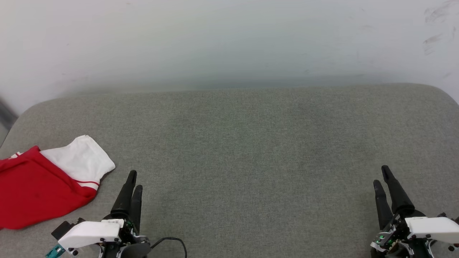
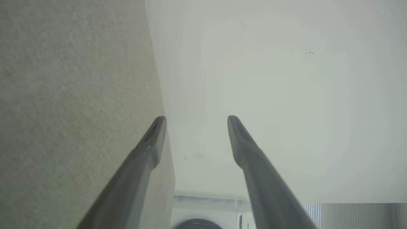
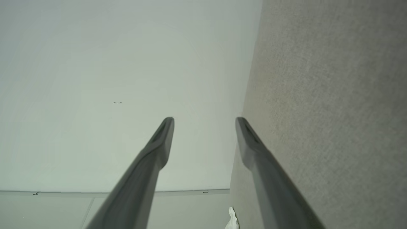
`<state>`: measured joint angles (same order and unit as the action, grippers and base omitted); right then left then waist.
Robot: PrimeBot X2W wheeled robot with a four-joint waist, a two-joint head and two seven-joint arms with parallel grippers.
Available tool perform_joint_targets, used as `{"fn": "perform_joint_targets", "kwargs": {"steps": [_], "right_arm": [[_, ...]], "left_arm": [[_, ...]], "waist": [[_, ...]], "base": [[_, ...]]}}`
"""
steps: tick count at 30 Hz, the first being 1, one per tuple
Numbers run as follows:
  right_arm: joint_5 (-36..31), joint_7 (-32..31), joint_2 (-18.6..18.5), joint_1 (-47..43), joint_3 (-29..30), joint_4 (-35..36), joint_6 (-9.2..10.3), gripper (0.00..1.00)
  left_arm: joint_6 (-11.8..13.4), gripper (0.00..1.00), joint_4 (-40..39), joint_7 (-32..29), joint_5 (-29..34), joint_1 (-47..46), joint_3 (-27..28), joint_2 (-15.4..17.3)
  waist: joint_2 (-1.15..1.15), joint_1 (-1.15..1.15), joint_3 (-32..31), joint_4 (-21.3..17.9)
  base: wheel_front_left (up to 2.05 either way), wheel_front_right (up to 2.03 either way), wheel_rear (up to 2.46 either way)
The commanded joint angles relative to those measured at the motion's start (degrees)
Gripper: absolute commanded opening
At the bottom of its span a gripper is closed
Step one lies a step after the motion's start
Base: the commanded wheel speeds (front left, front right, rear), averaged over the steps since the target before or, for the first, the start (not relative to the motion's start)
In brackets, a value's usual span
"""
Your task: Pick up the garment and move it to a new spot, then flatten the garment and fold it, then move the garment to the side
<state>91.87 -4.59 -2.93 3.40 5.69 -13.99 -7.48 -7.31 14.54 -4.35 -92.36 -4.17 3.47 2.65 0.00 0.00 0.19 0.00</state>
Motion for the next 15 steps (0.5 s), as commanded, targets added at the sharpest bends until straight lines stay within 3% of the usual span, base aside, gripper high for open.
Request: {"fn": "perform_joint_targets", "kwargs": {"steps": [1,15], "right_arm": [[-0.39,0.62,-0.03,0.43,-0.29,1.85,-0.01,1.0],[-8.03,4.36,-0.92,-1.13,-1.57,5.4,-0.01,1.0]], "left_arm": [[-0.04,1.0,-1.68,0.62,0.14,-1.2,-0.92,0.13],[-0.08,1.0,-5.65,4.23,9.16,-0.36,-4.83,0.47]], "waist": [[0.0,0.0,-0.02,0.01],[0.0,0.0,-0.23,0.19]], "base": [[0.0,0.0,0.0],[0.0,0.0,0.0]]}}
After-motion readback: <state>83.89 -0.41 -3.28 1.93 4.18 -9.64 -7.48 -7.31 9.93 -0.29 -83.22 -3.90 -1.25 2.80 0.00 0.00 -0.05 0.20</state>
